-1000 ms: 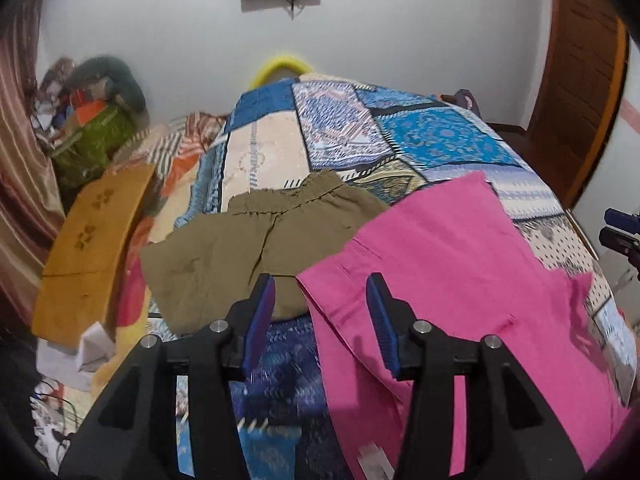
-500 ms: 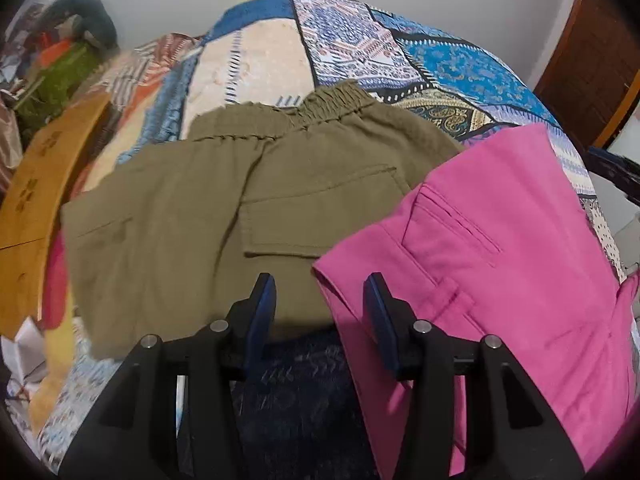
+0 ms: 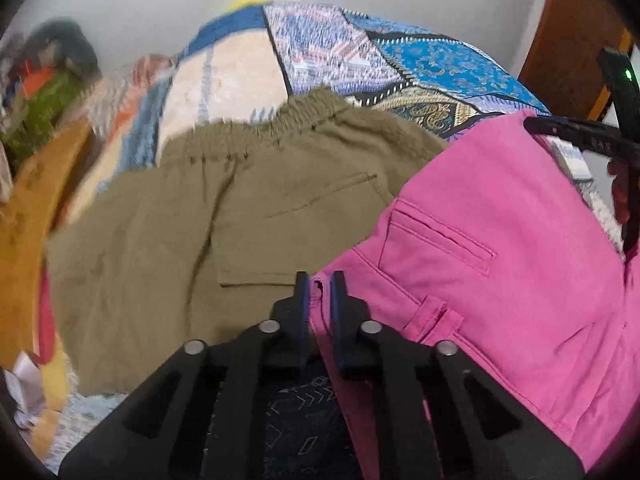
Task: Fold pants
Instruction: 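Lift the pink pants with both grippers and fold them over onto themselves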
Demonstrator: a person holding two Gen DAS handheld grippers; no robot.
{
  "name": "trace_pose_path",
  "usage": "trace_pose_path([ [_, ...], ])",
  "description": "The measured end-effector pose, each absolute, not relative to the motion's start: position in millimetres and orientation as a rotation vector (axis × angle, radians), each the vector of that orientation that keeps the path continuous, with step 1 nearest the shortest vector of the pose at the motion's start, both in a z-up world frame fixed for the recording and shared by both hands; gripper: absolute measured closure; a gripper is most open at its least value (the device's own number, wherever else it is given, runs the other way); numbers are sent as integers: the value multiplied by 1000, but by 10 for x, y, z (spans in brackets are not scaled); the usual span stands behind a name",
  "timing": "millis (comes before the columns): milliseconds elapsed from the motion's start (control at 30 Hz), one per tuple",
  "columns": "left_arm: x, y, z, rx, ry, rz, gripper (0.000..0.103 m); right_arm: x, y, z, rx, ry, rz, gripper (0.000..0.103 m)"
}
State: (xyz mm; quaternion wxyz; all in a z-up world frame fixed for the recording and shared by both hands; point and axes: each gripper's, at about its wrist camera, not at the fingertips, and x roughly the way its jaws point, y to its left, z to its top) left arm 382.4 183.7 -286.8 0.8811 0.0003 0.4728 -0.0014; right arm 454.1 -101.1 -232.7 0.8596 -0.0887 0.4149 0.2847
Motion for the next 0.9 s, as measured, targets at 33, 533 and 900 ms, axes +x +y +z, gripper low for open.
trace_pose_path([
  [33,3800,1814,-2829,27,965,12,96,4542,-1013,-2320,-177,869,595,96],
  [533,3999,1684,-2217,75,813,59,97,4450,-1287,-2054,-154,761,469,99],
  [900,3457,1559,-1578,30,750,-14,97,3825,-1492,-1384,-123,655,505,99],
])
